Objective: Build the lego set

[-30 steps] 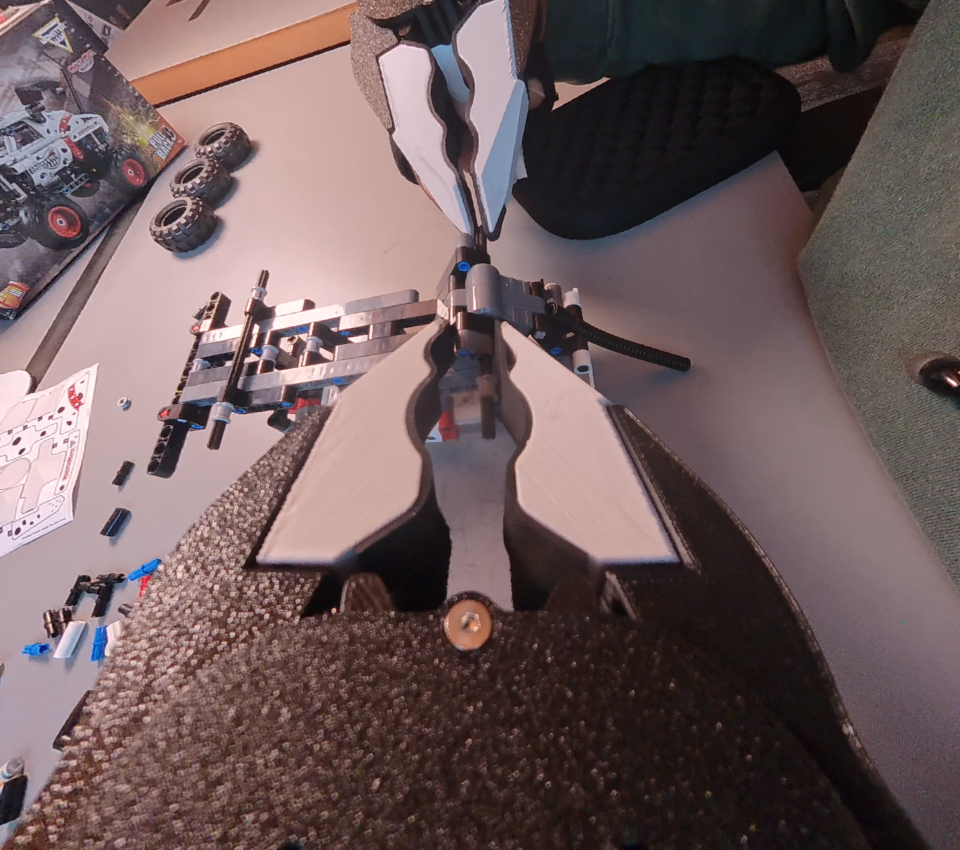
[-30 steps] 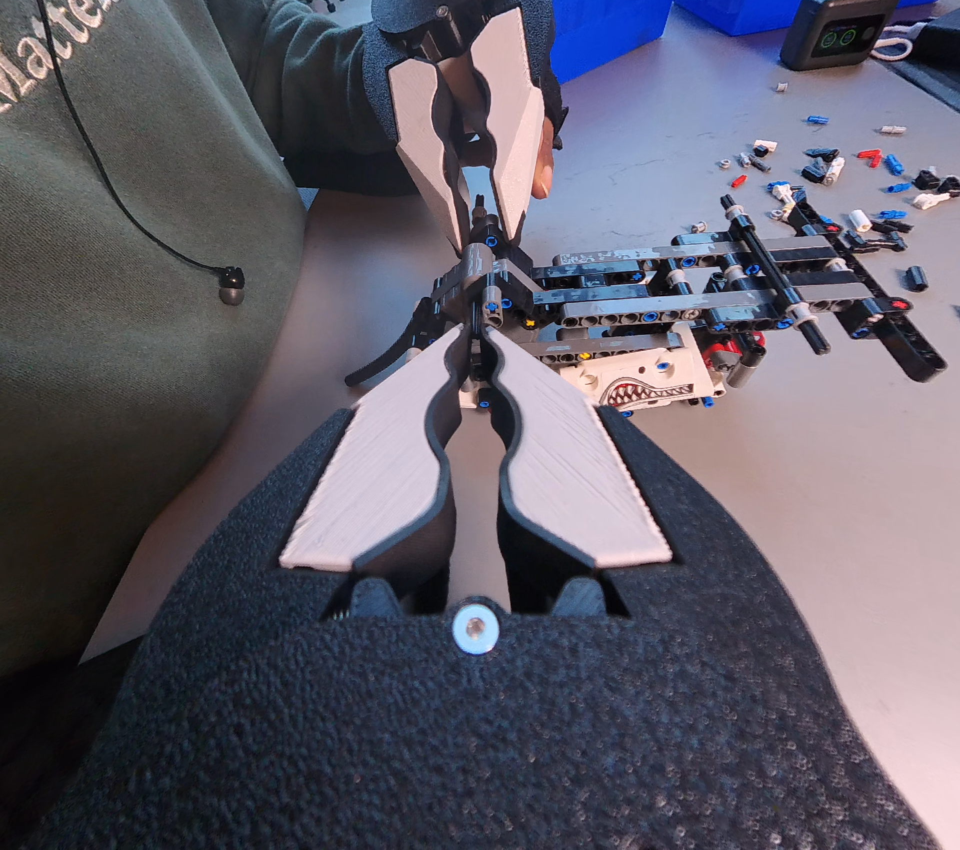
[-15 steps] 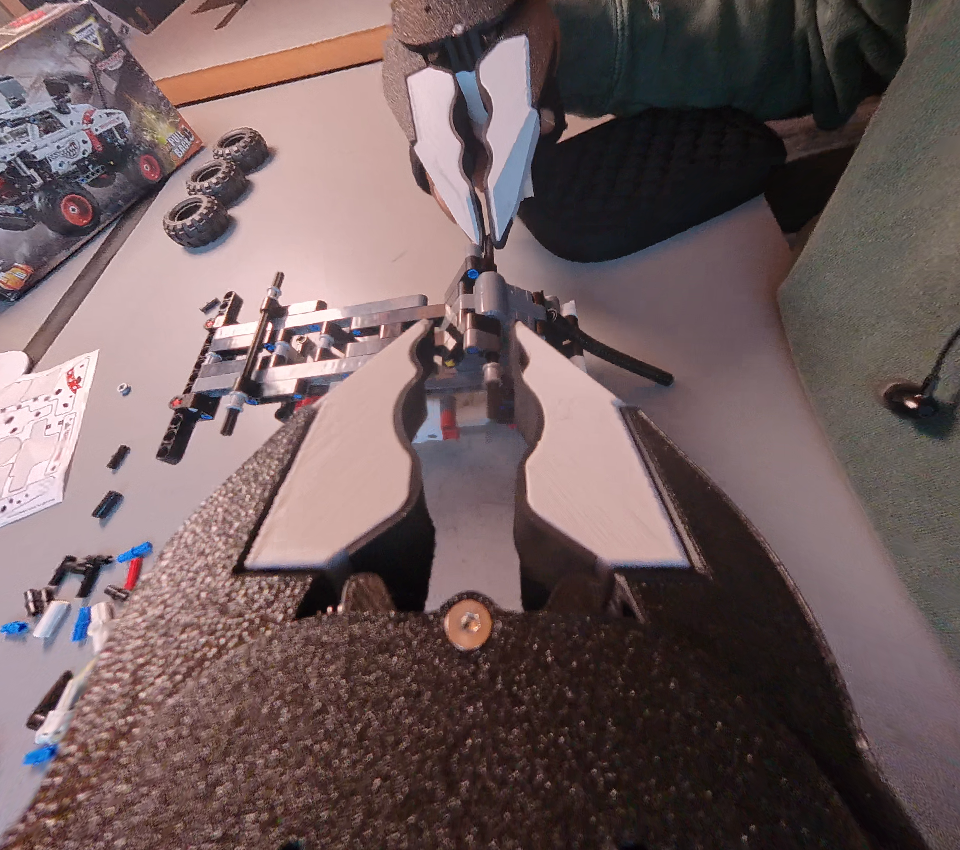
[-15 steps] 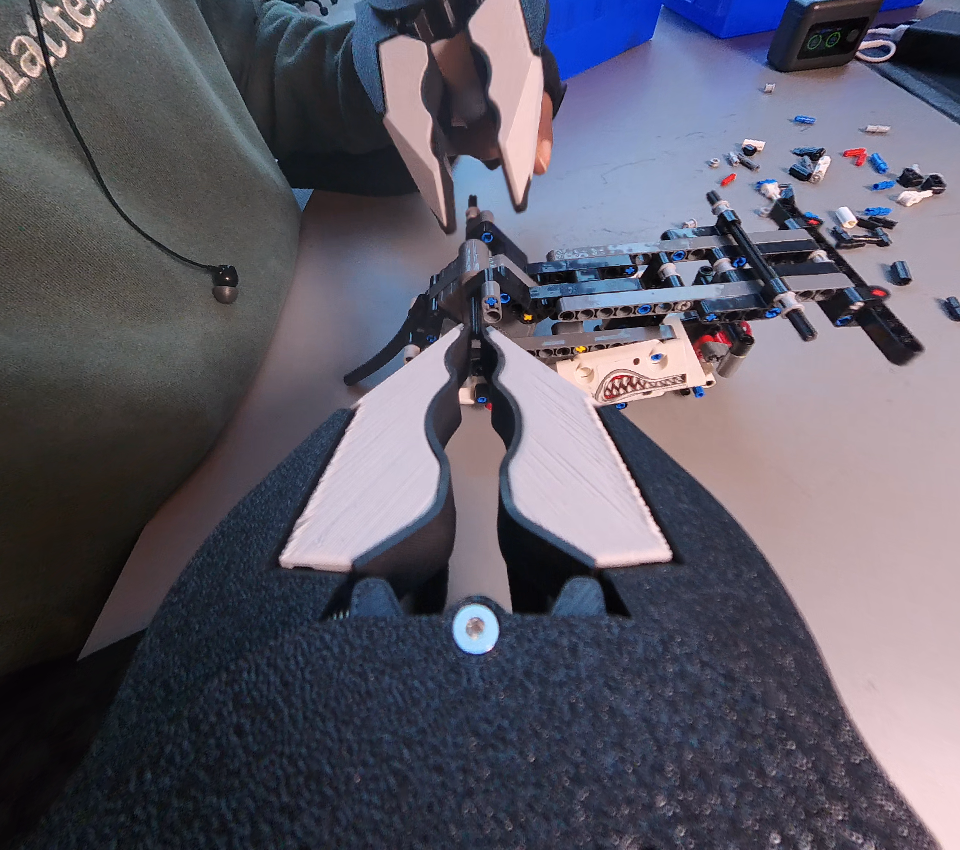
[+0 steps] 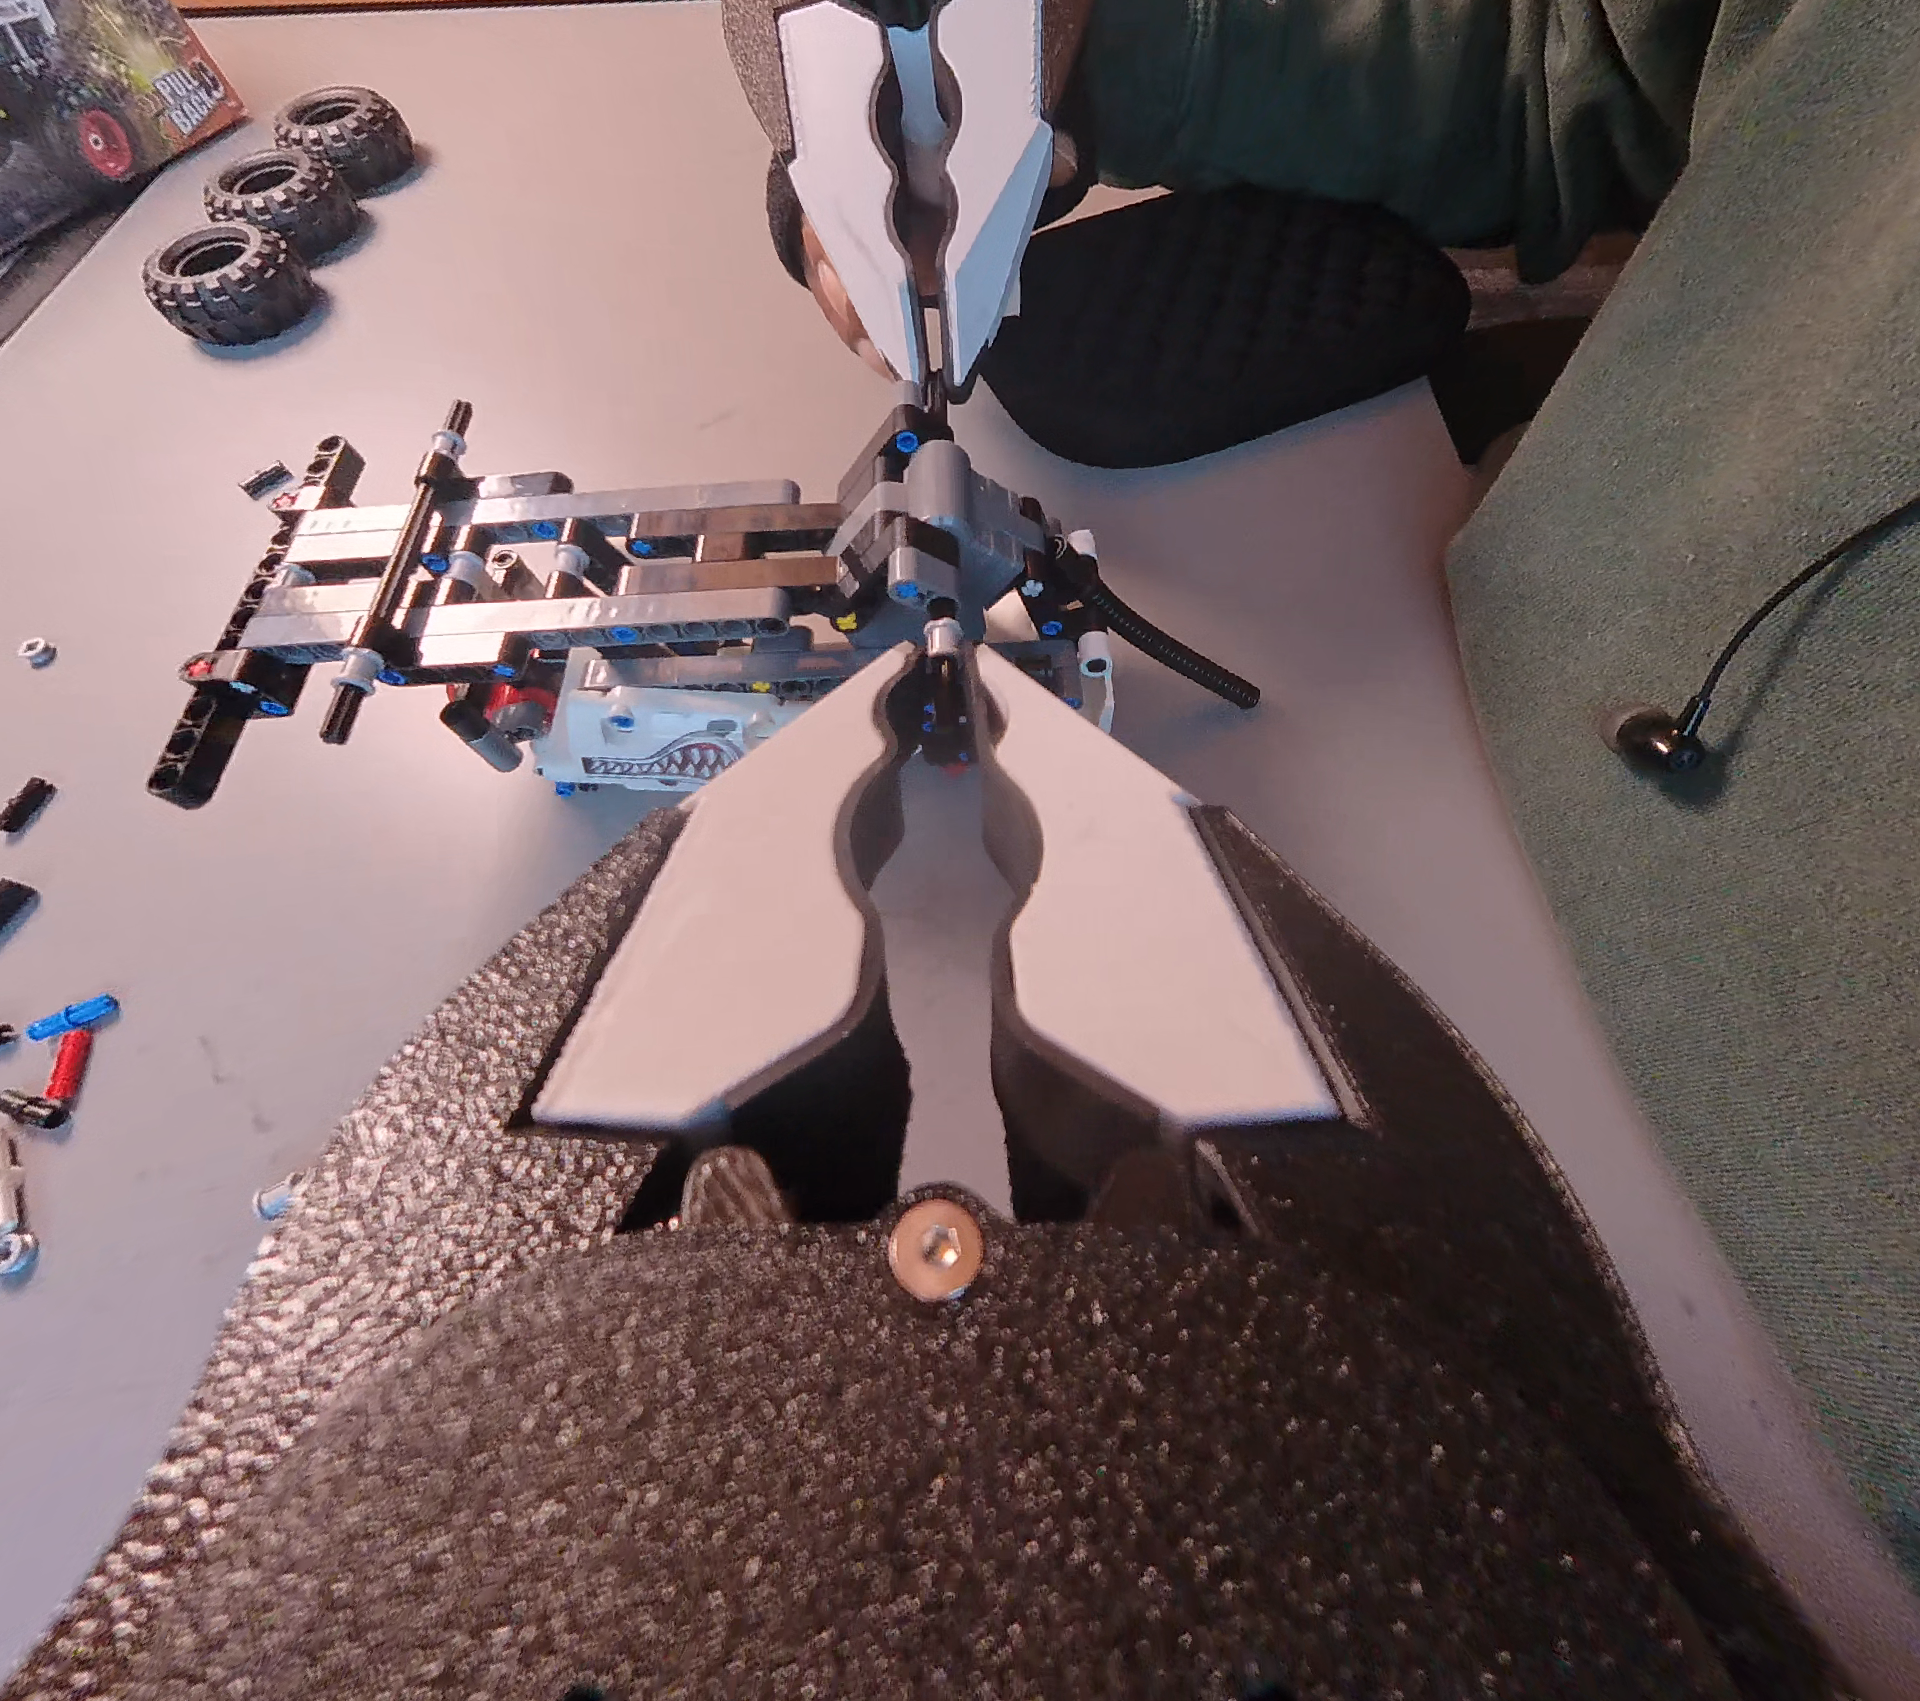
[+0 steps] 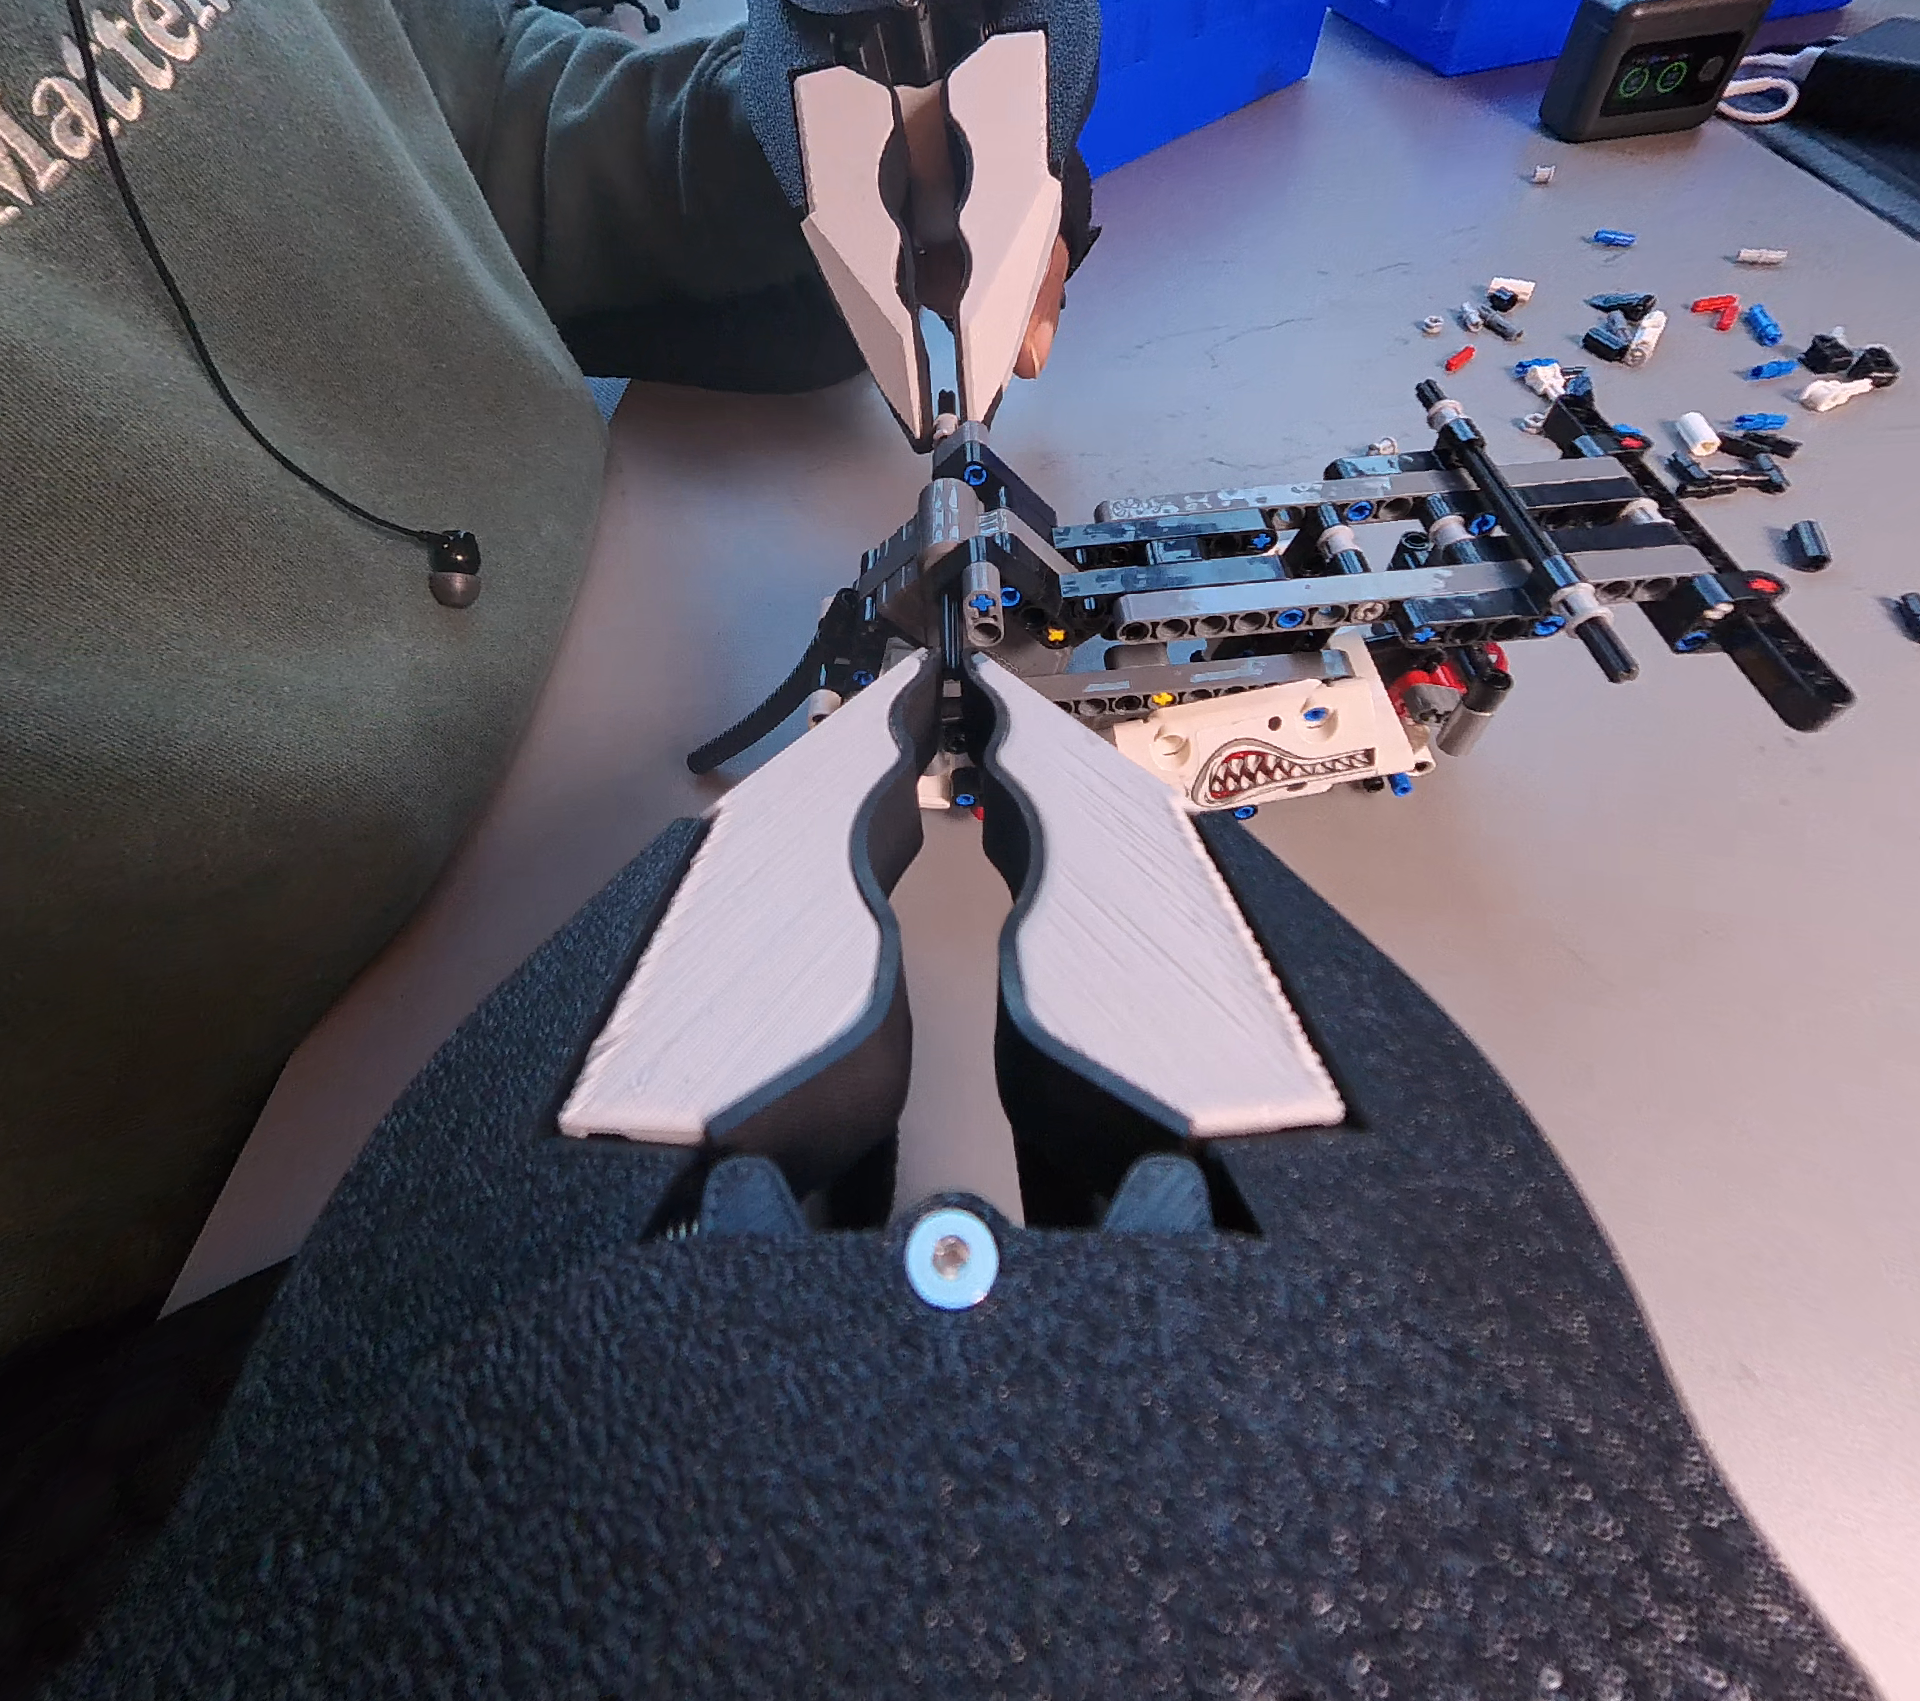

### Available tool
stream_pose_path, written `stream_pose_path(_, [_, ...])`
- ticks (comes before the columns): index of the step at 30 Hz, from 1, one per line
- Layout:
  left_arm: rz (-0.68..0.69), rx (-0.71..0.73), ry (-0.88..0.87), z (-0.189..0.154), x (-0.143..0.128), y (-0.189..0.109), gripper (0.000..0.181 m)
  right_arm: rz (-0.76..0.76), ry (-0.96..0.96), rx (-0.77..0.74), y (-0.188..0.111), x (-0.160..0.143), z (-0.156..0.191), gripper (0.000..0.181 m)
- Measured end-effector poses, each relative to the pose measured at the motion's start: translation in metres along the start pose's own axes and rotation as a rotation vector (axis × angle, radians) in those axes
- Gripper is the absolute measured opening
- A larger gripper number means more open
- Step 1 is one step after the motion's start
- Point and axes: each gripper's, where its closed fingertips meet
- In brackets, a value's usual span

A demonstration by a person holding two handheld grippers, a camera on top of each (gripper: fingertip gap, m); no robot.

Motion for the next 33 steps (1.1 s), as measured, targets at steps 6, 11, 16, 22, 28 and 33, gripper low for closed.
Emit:
stream_pose_path(6, [-0.007,-0.004,-0.003,-0.001,0.001,0.001,0.006,-0.002,0.003,0.003,-0.001,0.000,0.000,0.002])
stream_pose_path(11, [-0.015,0.001,-0.002,-0.002,0.003,0.004,0.006,0.008,0.002,-0.006,-0.005,-0.003,-0.001,0.003])
stream_pose_path(16, [-0.018,0.005,-0.008,-0.002,0.005,0.007,0.014,0.012,0.009,-0.020,-0.012,-0.005,-0.003,0.003])
stream_pose_path(22, [-0.036,0.012,0.000,-0.003,0.016,0.015,0.026,0.007,0.009,-0.012,-0.012,-0.005,-0.001,0.003])
stream_pose_path(28, [-0.009,0.060,0.053,0.002,0.018,0.022,0.015,0.004,0.002,-0.005,-0.010,-0.004,0.001,0.003])
stream_pose_path(33, [0.009,0.114,0.136,0.002,0.016,0.023,0.020,0.001,0.002,-0.001,-0.010,-0.004,0.002,0.003])
Point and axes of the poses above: each gripper's, where its closed fingertips meet, y out along the fingers, x out of its top, z = x × y across the jaws, and after that the axes turned 4 degrees about z, right-handed
